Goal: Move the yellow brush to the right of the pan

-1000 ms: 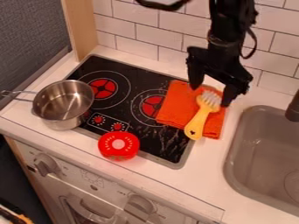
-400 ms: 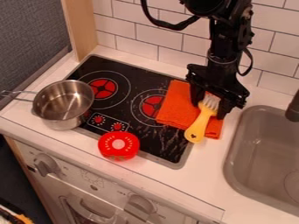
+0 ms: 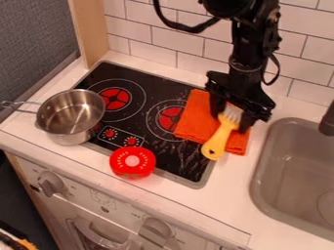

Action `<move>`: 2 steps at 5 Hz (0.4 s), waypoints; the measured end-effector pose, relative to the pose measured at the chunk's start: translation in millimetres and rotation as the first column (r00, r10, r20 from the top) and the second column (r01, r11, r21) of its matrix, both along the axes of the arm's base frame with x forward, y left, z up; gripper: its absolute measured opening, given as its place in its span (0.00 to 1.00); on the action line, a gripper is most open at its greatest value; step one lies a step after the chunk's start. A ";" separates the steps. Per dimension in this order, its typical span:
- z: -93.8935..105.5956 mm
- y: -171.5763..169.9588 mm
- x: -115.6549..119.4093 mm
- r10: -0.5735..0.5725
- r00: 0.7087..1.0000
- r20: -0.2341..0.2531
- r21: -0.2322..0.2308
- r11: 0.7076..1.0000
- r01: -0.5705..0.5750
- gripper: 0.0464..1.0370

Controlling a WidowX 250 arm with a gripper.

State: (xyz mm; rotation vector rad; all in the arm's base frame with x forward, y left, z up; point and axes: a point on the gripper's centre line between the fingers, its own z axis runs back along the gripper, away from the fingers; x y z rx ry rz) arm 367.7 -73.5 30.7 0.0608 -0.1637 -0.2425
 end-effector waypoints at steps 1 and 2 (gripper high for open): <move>37.6 14.5 -8.0 0.060 0.995 0.074 -0.023 0.998 -0.059 0.72; 53.5 61.4 -26.3 0.172 0.982 0.083 -0.022 0.985 -0.171 0.72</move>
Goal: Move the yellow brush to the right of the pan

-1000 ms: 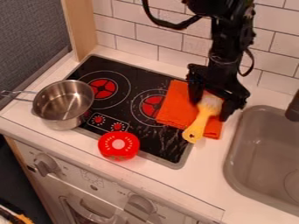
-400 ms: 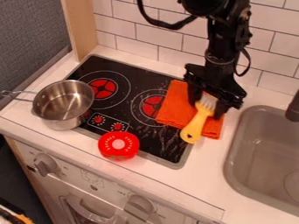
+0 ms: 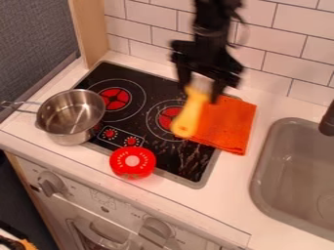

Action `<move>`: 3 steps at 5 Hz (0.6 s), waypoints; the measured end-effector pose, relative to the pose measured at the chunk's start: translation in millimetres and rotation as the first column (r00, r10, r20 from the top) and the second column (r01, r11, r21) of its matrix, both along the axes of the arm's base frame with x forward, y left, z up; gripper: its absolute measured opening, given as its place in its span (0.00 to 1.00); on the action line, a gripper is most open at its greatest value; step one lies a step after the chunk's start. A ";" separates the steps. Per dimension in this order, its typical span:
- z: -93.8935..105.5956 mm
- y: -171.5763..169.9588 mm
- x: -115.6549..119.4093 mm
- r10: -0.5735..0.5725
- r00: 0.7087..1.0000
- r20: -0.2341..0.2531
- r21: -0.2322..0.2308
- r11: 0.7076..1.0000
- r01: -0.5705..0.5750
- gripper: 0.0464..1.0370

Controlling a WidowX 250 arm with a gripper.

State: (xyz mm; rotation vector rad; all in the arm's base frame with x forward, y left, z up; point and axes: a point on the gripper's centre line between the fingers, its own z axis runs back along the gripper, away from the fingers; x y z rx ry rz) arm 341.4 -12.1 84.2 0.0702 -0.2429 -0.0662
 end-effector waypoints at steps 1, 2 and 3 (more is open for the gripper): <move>-13.1 44.8 -23.0 0.046 0.997 -0.057 0.022 0.999 -0.044 0.72; -24.2 64.9 -33.5 0.010 0.997 -0.074 0.033 0.999 -0.007 0.72; -36.5 84.0 -44.4 0.019 0.996 -0.091 0.051 0.999 -0.015 0.72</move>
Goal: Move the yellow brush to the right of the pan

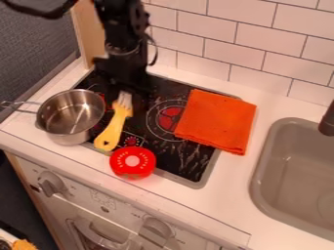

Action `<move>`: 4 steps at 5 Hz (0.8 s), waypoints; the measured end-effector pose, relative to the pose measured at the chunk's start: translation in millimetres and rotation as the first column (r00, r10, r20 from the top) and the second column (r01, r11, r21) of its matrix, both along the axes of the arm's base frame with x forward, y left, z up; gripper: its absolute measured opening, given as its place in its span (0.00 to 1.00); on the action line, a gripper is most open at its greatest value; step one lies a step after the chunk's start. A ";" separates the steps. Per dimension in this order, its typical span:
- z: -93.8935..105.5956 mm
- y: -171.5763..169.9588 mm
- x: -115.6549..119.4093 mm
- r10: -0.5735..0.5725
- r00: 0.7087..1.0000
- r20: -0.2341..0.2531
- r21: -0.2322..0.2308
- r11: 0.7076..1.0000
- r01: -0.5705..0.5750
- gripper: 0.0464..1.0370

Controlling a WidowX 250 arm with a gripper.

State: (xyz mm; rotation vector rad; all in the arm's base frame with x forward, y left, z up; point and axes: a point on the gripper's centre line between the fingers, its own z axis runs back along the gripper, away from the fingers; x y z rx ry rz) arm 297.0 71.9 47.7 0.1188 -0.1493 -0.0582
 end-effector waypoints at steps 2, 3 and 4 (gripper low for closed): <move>-9.3 0.7 -1.8 -0.025 1.000 -0.006 0.002 1.000 0.025 0.79; -10.6 -1.0 -2.7 -0.034 0.999 -0.007 -0.004 0.999 0.033 0.98; -8.4 -3.7 -6.8 -0.032 0.999 -0.004 -0.016 0.999 0.032 0.97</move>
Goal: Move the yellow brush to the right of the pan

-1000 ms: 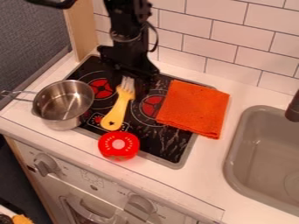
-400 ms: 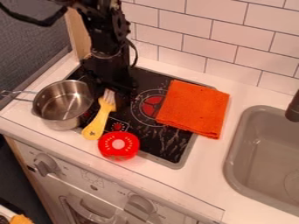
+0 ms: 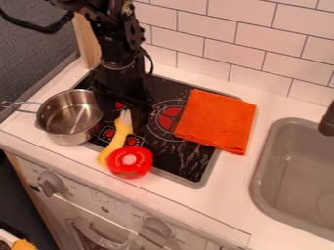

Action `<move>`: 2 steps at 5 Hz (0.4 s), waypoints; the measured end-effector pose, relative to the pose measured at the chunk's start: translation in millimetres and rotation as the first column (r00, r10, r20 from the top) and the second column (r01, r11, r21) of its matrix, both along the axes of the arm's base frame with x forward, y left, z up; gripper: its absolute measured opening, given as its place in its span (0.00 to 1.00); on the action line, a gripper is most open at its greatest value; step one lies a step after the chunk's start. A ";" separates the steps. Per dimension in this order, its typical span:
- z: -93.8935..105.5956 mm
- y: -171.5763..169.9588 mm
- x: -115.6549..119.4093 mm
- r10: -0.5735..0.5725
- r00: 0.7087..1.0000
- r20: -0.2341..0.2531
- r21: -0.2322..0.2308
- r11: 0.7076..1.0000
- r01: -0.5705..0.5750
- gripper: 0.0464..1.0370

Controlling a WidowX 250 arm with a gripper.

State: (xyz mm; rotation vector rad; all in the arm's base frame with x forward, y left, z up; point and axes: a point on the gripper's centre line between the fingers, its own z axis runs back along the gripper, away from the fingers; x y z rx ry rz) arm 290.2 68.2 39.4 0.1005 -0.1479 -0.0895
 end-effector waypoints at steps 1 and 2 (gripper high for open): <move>23.2 -1.2 -3.2 0.026 0.998 0.055 -0.030 0.999 -0.024 0.97; 29.7 -1.5 -8.5 0.055 0.997 0.050 -0.036 0.998 -0.053 0.96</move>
